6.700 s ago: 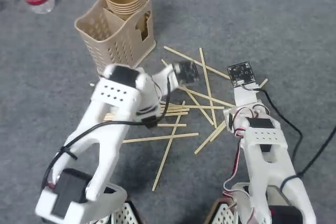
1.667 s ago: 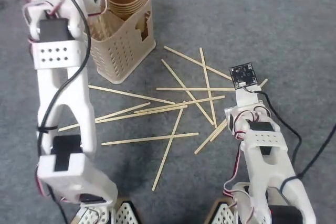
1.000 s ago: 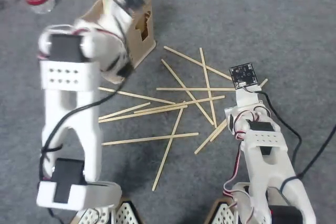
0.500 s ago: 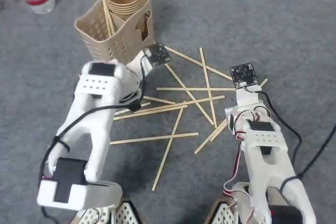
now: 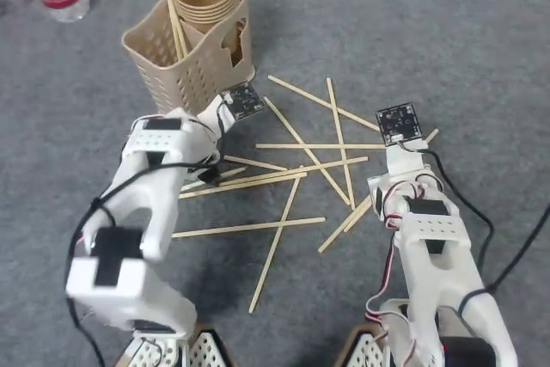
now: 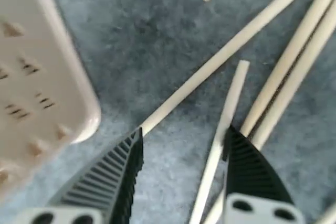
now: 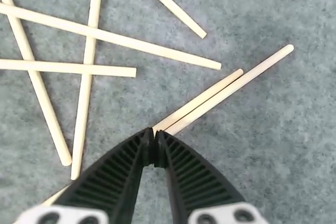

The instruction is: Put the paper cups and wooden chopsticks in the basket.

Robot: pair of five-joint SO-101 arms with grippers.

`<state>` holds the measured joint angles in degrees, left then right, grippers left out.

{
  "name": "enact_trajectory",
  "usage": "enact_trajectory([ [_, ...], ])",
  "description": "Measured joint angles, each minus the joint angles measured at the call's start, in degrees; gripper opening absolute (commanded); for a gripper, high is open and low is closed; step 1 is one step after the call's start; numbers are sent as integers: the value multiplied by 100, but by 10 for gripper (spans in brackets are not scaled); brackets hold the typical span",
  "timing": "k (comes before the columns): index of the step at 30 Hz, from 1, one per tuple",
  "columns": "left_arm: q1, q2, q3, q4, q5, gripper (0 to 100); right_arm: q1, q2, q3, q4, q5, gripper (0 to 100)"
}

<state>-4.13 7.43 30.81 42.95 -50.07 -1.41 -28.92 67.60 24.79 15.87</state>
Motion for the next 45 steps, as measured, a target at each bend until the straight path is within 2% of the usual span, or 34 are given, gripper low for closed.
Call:
enact_trajectory([
  [9, -9, 958, -1451, 1354, -853, 232, 9, 0, 0, 0, 0, 8],
  [19, -9, 1468, -2171, 1556, -870, 229, 0, 0, 0, 0, 0, 8],
  [30, 185, 1758, -2356, 1275, -941, 227, 9, 0, 0, 0, 0, 8],
  [33, 176, 1969, -2602, 1363, -1073, 155, 0, 0, 0, 0, 0, 8],
  [37, 229, 2418, -3270, 2084, -1565, 6, 0, 0, 0, 0, 0, 8],
  [45, 255, 3622, -5336, 4079, -1811, 12, 0, 0, 0, 0, 0, 8],
])
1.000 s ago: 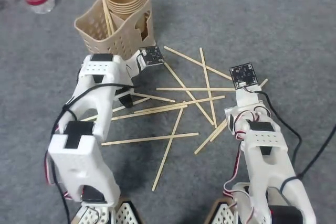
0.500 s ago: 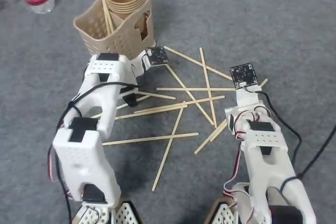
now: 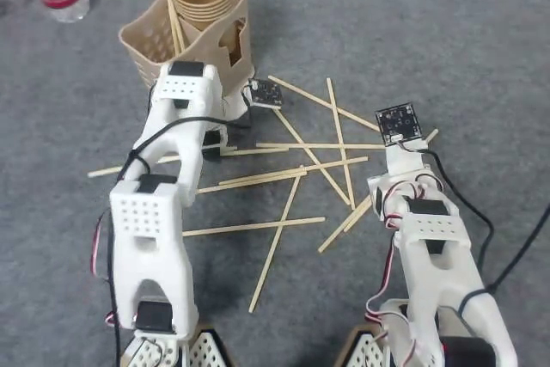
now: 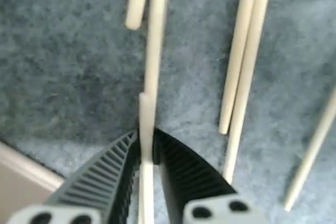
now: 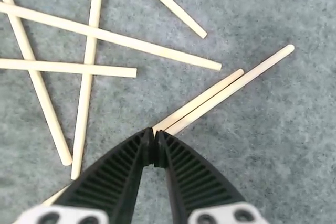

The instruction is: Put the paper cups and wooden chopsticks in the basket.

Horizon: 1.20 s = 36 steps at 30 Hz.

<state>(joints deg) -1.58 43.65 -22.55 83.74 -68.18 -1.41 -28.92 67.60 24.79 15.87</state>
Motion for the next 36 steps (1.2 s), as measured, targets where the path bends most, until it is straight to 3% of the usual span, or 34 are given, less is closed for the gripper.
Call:
enact_trajectory([
  [6, 9, 519, -1380, 1327, -114, 12, 9, 0, 0, 0, 0, 8],
  [16, 615, 352, -914, 1459, -149, 11, 0, 0, 0, 0, 0, 8],
  [31, 1407, -2567, 167, 1468, 123, 10, 0, 0, 0, 0, 0, 8],
  [36, 1574, -3965, -53, 1116, 1029, 10, 0, 0, 0, 0, 0, 8],
])
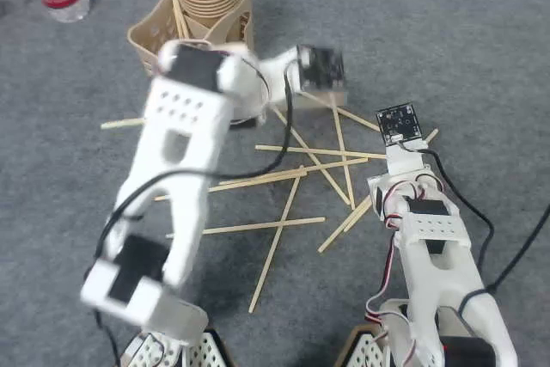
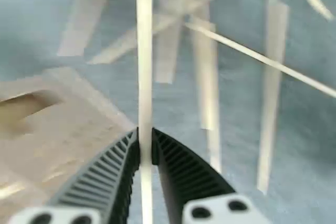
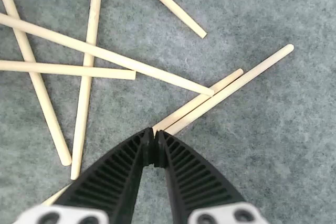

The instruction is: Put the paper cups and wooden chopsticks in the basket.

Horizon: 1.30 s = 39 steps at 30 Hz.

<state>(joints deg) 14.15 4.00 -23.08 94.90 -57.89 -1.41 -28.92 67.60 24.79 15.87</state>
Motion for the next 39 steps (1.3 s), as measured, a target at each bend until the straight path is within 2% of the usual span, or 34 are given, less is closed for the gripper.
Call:
enact_trajectory([
  [5, 9, -993, -686, -1081, 1635, 10, 0, 0, 0, 0, 0, 8],
  [12, -413, -1345, -1240, -3393, 4695, 9, 0, 0, 0, 0, 0, 8],
  [16, -686, -1319, -1152, -4651, 5582, 9, 0, 0, 0, 0, 0, 8],
  [19, -1046, -1081, -1125, -5169, 5925, 9, 9, 0, 0, 0, 0, 8],
  [27, -1969, -246, -1081, -5433, 6391, 9, 0, 0, 0, 0, 0, 8],
  [35, -2110, 62, -510, -5389, 6479, 10, 0, 0, 0, 0, 0, 8],
  [39, -2171, 79, 132, -5846, 6479, 11, 0, 0, 0, 0, 0, 8],
])
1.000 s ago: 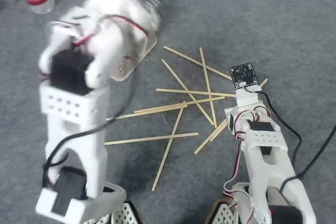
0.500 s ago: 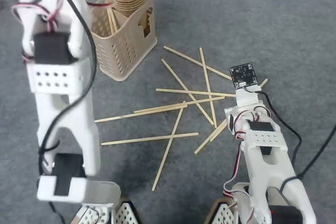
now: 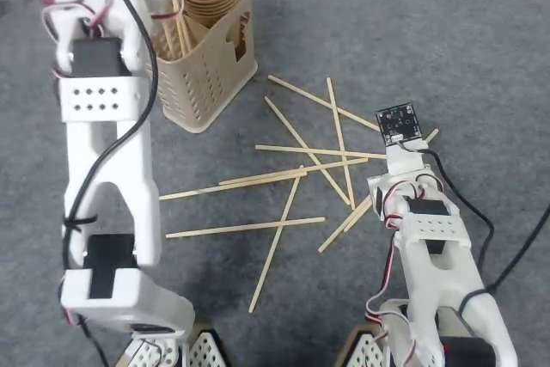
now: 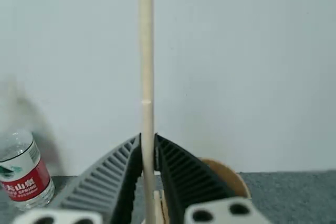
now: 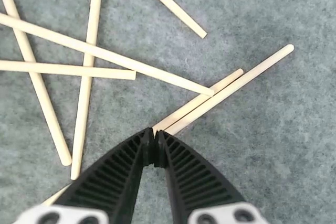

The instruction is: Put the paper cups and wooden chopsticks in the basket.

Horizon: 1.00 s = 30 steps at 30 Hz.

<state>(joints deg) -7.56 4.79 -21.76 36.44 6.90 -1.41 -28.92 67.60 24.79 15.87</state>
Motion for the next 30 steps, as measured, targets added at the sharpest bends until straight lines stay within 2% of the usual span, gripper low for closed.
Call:
enact_trajectory([
  [4, -26, 0, 563, -211, 0, 41, 0, 0, 0, 0, 0, 8],
  [10, -149, 0, 738, -105, 0, 253, 0, 0, 0, 0, 0, 8],
  [18, -167, -440, 738, 554, -53, 246, 0, 0, 0, 0, 0, 8],
  [22, -62, -800, 738, 1363, -791, 246, -9, 0, 0, 0, 0, 8],
  [27, 563, -809, 738, 2532, -2356, 246, 0, 0, 0, 0, 0, 8],
  [30, 756, -519, 642, 2884, -2629, 246, 0, 0, 0, 0, 0, 8],
])
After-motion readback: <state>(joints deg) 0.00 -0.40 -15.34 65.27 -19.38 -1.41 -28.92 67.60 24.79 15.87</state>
